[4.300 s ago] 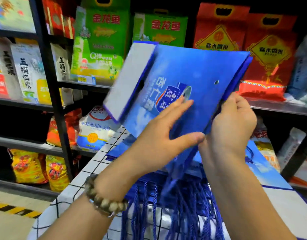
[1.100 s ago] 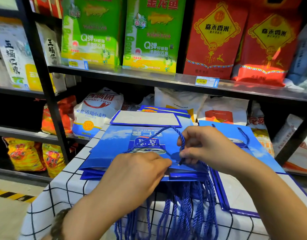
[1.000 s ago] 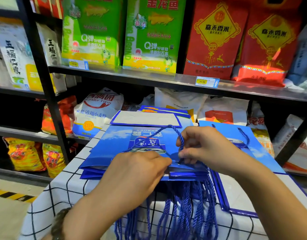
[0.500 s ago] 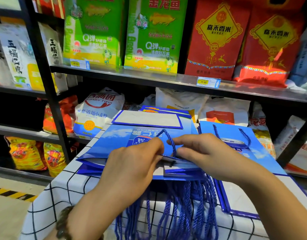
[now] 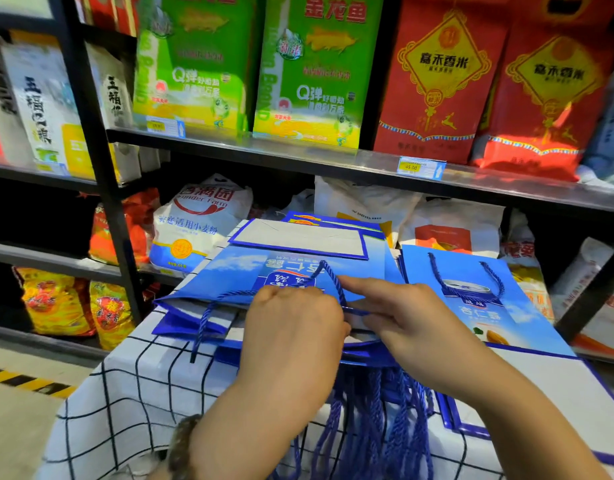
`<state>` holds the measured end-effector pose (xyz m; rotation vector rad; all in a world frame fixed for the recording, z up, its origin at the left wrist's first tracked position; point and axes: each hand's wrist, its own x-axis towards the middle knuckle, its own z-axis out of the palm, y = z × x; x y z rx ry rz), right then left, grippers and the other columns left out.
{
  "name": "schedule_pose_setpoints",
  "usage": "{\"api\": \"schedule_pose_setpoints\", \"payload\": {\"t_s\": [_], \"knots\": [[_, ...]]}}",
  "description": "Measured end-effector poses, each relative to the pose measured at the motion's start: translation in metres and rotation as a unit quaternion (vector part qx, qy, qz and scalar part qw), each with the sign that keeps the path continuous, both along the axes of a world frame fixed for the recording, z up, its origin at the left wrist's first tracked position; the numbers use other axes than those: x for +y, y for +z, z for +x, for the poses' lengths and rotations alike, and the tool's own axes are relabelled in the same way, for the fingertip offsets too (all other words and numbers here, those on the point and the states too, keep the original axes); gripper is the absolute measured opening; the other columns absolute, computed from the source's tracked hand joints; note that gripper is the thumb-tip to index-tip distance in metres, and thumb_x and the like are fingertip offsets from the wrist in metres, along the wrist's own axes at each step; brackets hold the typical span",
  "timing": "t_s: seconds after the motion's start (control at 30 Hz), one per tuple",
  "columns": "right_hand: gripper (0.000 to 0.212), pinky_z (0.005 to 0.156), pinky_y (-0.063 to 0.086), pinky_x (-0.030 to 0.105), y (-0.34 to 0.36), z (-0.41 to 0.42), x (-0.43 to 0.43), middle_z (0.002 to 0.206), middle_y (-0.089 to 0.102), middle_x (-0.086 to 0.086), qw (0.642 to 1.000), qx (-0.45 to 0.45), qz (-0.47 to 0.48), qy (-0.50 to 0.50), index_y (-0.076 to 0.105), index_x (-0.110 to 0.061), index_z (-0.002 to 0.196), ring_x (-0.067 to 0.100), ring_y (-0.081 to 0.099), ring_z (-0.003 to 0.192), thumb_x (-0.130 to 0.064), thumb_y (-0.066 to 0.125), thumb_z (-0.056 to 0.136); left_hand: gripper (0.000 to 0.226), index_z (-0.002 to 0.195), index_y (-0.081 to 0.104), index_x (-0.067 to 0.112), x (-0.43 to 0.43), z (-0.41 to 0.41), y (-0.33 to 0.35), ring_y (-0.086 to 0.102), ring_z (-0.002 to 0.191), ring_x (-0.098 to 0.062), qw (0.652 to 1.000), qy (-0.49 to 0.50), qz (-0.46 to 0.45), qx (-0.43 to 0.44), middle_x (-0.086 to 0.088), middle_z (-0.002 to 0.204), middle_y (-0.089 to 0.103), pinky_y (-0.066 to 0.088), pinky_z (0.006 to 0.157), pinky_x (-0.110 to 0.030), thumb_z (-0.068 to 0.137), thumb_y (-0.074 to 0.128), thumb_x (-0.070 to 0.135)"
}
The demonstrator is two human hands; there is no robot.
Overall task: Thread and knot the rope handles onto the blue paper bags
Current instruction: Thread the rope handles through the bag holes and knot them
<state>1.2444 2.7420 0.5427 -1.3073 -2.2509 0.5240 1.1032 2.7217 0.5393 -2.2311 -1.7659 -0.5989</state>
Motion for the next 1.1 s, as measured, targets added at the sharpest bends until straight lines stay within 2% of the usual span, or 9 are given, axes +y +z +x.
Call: {"api": "schedule_pose_setpoints", "payload": {"t_s": [0.1, 0.2, 0.33, 0.47, 0.57, 0.67, 0.8, 0.93, 1.1], "knots": [[0.049, 0.098, 0.039, 0.019, -0.002, 0.004, 0.000, 0.127, 0.058, -0.007, 0.999, -0.018, 0.035, -0.025, 0.043, -0.030, 0.134, 0.005, 0.050, 0.120, -0.005, 0.044, 0.092, 0.022, 0.054, 0.064, 0.023, 0.006, -0.005, -0.019, 0.057, 0.048, -0.020, 0.996, -0.070, 0.041, -0.038, 0.006, 0.054, 0.060, 0.045, 0.051, -0.024, 0.071, 0.054, 0.033], [0.046, 0.091, 0.040, 0.015, -0.006, 0.006, -0.003, 0.121, 0.063, -0.006, 0.998, -0.017, 0.052, -0.033, 0.047, -0.031, 0.131, 0.004, 0.055, 0.113, -0.007, 0.047, 0.091, 0.034, 0.057, 0.062, 0.021, 0.008, -0.011, -0.024, 0.057, 0.050, -0.019, 0.992, -0.109, 0.061, -0.030, 0.007, 0.059, 0.061, 0.049, 0.056, -0.025, 0.075, 0.038, 0.035], [0.044, 0.078, 0.039, 0.007, -0.012, 0.007, -0.005, 0.108, 0.068, -0.006, 0.997, -0.004, 0.067, -0.034, 0.050, -0.036, 0.124, 0.001, 0.058, 0.097, -0.008, 0.049, 0.091, 0.030, 0.058, 0.059, 0.021, 0.011, -0.016, -0.027, 0.057, 0.052, -0.018, 0.984, -0.161, 0.074, -0.014, 0.007, 0.060, 0.059, 0.053, 0.070, -0.027, 0.077, 0.039, 0.033], [0.036, 0.083, 0.048, 0.026, -0.016, 0.007, -0.006, 0.103, 0.069, -0.004, 0.996, -0.004, 0.078, -0.044, 0.053, -0.035, 0.117, 0.008, 0.061, 0.099, -0.010, 0.048, 0.091, 0.027, 0.059, 0.055, 0.023, 0.012, -0.024, -0.026, 0.058, 0.059, -0.016, 0.974, -0.223, 0.044, -0.009, 0.007, 0.064, 0.060, 0.048, 0.074, -0.026, 0.081, 0.041, 0.031], [0.033, 0.083, 0.046, 0.023, -0.017, 0.010, -0.004, 0.103, 0.070, -0.009, 0.996, -0.003, 0.075, -0.039, 0.054, -0.033, 0.115, 0.005, 0.061, 0.099, -0.010, 0.050, 0.091, 0.027, 0.057, 0.047, 0.024, 0.009, -0.030, -0.024, 0.055, 0.064, -0.010, 0.965, -0.262, -0.002, -0.028, 0.011, 0.065, 0.054, 0.037, 0.063, -0.022, 0.082, 0.044, 0.032], [0.034, 0.080, 0.046, 0.017, -0.017, 0.009, -0.007, 0.090, 0.069, -0.021, 0.996, 0.033, 0.075, -0.017, 0.055, -0.038, 0.103, -0.001, 0.061, 0.093, -0.007, 0.055, 0.088, 0.027, 0.059, 0.050, 0.021, 0.007, -0.030, -0.024, 0.053, 0.066, -0.009, 0.950, -0.226, -0.102, -0.187, 0.006, 0.062, 0.053, 0.043, 0.063, -0.027, 0.077, 0.050, 0.041], [0.045, 0.074, 0.047, 0.014, -0.020, 0.006, -0.014, 0.080, 0.064, -0.034, 0.991, 0.087, 0.094, -0.029, 0.051, -0.045, 0.077, -0.006, 0.063, 0.083, -0.002, 0.063, 0.080, 0.018, 0.076, 0.055, 0.022, 0.017, -0.027, -0.012, 0.064, 0.072, -0.018, 0.886, -0.162, -0.172, -0.398, 0.003, 0.070, 0.069, 0.051, 0.076, -0.040, 0.077, 0.057, 0.040], [0.047, 0.072, 0.049, 0.019, -0.025, 0.005, -0.017, 0.088, 0.064, -0.025, 0.986, 0.111, 0.111, -0.049, 0.053, -0.043, 0.070, -0.002, 0.063, 0.079, 0.001, 0.064, 0.079, 0.014, 0.082, 0.049, 0.029, 0.031, -0.015, -0.008, 0.053, 0.057, -0.011, 0.924, -0.124, -0.168, -0.321, 0.011, 0.058, 0.062, 0.049, 0.066, -0.033, 0.079, 0.062, 0.024], [0.035, 0.072, 0.049, 0.025, -0.031, 0.006, -0.018, 0.088, 0.063, -0.026, 0.988, 0.102, 0.108, -0.051, 0.058, -0.038, 0.071, 0.002, 0.064, 0.079, -0.005, 0.063, 0.081, 0.021, 0.082, 0.047, 0.032, 0.042, -0.007, -0.009, 0.054, 0.064, -0.020, 0.922, -0.122, -0.215, -0.297, 0.004, 0.067, 0.062, 0.050, 0.070, -0.040, 0.076, 0.065, 0.022]]}}
